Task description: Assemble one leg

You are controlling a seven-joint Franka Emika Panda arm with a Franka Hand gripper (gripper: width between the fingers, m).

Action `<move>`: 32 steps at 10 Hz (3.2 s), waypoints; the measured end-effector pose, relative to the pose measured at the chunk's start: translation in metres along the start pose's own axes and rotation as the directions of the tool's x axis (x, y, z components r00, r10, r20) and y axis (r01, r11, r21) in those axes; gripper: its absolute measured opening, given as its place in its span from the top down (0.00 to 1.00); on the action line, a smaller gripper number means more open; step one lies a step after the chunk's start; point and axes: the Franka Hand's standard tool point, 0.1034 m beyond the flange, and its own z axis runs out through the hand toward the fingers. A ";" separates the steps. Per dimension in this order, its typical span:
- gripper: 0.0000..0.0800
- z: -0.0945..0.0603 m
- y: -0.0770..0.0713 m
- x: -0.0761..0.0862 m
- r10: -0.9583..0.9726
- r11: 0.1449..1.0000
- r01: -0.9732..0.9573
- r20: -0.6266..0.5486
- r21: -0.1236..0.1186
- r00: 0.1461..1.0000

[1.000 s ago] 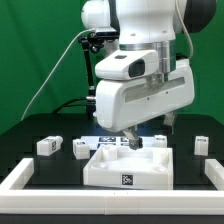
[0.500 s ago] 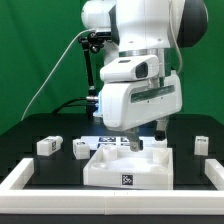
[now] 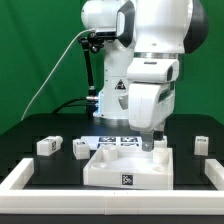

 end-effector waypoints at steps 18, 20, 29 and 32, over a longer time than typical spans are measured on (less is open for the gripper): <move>0.19 0.057 -0.103 -0.047 -0.171 0.984 0.172 -0.041 0.035 0.984; 0.19 0.060 -0.102 -0.047 -0.169 0.985 0.171 -0.041 0.038 0.985; 0.93 0.061 -0.101 -0.048 -0.167 0.985 0.169 -0.041 0.039 0.985; 0.93 0.061 -0.101 -0.048 -0.167 0.985 0.169 -0.041 0.039 0.985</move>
Offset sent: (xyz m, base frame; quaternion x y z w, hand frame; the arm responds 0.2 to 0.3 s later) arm -0.0512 -0.0042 -0.0054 -0.0129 0.0137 -0.1774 0.9840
